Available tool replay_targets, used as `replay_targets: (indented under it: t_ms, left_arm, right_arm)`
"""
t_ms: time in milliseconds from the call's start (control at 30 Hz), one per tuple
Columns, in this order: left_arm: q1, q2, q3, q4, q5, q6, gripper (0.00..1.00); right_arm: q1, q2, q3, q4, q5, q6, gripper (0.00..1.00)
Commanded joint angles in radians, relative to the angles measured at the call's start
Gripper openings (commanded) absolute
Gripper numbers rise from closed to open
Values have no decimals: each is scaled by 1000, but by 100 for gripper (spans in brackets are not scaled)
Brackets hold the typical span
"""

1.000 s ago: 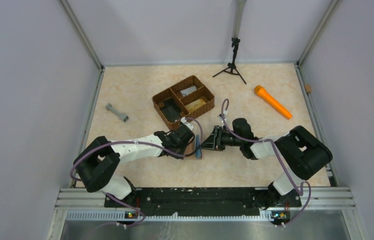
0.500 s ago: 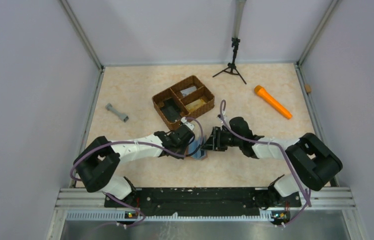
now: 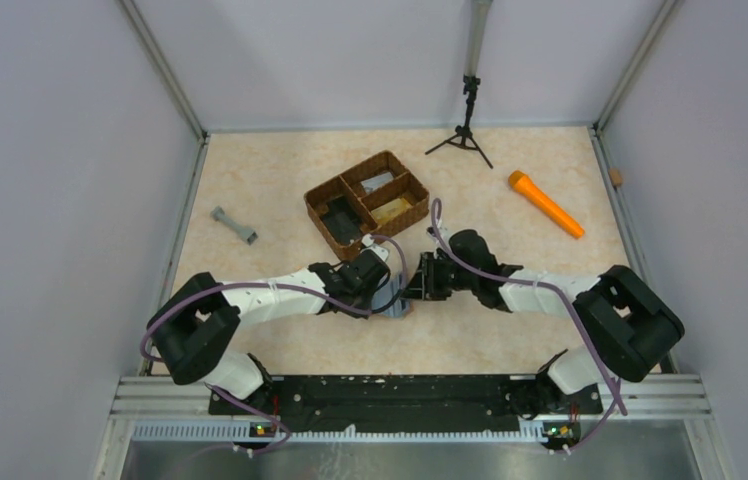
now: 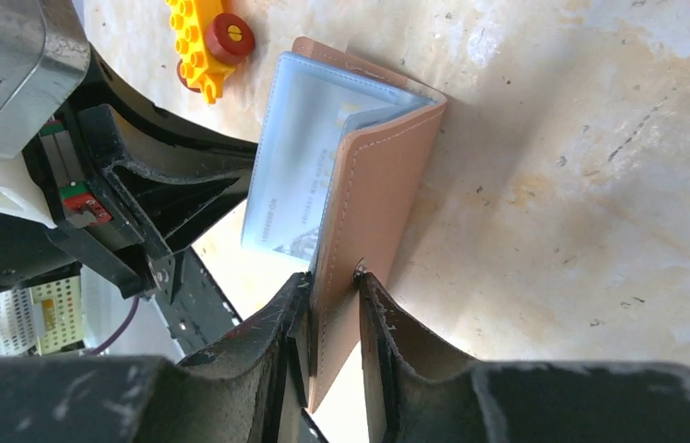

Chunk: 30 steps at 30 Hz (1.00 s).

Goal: Take the credit cards out of the card holder
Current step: Pick up the card holder from the center of the board.

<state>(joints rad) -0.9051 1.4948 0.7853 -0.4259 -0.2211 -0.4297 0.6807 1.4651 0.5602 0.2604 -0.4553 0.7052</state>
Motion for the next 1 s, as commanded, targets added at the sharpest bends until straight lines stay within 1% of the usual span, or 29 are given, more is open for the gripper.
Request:
replay_targets:
  t_ms: [0, 67, 167, 300, 500, 633, 733, 800, 867, 967]
  left_arm:
    - [-11, -26, 10, 41, 26, -38, 0]
    - [-11, -53, -6, 41, 8, -72, 3]
    - [-11, -126, -39, 50, 4, -123, 15]
    - [-9, -240, -101, 78, 17, -170, 22]
    - [23, -362, -202, 157, 100, -231, 36]
    - [84, -379, -257, 198, 176, -282, 39]
    - [128, -367, -275, 209, 214, -292, 42]
    - [136, -346, -275, 211, 239, -290, 45]
    - [139, -314, -267, 210, 252, -285, 46]
    - [143, -267, -259, 230, 269, -283, 47]
  right_arm:
    - [18, -3, 40, -71, 60, -45, 24]
    - [17, -11, 48, -98, 76, -56, 21]
    - [17, -21, 54, -125, 100, -70, 15]
    - [17, -19, 53, -133, 109, -78, 7]
    - [17, -36, 25, -108, 114, -70, 4]
    - [17, -47, 7, -100, 113, -65, 3]
    - [17, -46, -1, -93, 107, -64, 3]
    - [17, -45, -10, -83, 107, -61, 9]
    - [17, -42, -17, -75, 107, -59, 27]
    - [17, -43, -36, -33, 89, -48, 48]
